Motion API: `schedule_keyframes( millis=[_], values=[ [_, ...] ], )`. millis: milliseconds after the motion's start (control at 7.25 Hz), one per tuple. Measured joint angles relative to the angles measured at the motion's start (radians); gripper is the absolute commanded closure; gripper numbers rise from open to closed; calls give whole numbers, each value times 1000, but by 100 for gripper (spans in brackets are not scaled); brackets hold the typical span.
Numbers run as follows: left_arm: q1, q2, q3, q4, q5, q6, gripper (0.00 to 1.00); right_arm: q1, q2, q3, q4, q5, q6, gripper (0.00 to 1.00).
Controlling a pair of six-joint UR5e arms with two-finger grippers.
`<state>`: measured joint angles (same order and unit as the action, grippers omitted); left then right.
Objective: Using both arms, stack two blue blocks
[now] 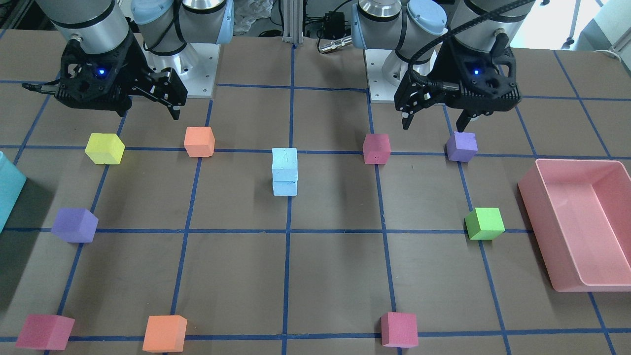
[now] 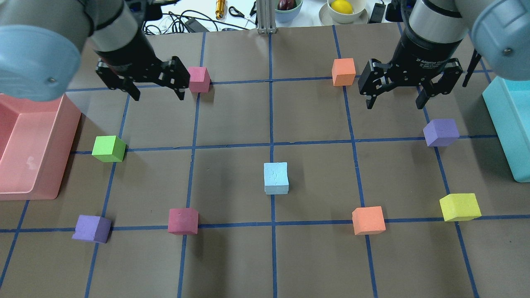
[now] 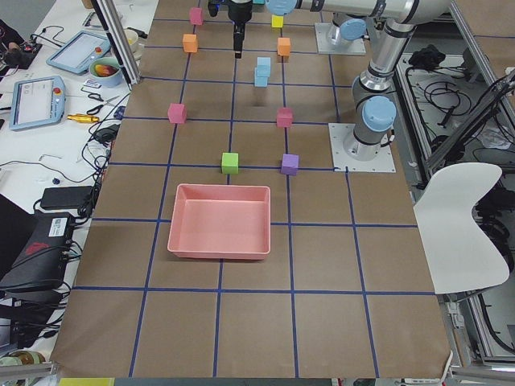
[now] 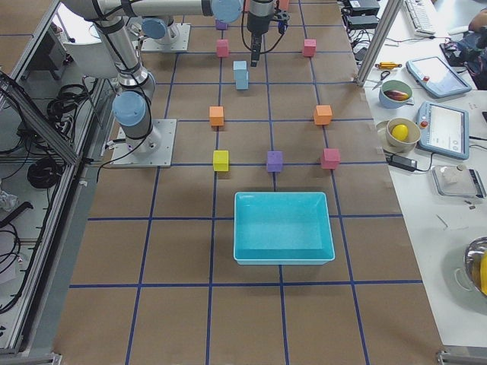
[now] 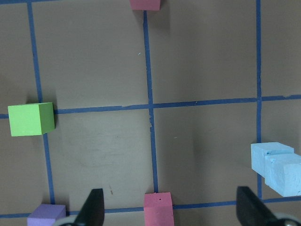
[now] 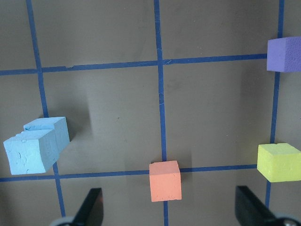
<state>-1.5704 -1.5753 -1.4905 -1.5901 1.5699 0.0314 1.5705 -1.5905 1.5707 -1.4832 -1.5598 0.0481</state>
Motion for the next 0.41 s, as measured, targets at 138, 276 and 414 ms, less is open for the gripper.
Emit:
schedule_keyframes(
  millis=[138,276,414],
  values=[
    [5,4,7,-8,2,0,0,-1,0,0,0,1,-1,0],
    [7,8,9,-11,5,1,0,-2,1,0,0,1,-2,0],
    [10,12,9,-11,6,2,0,-2,1,0,0,2,-2,0]
  ],
)
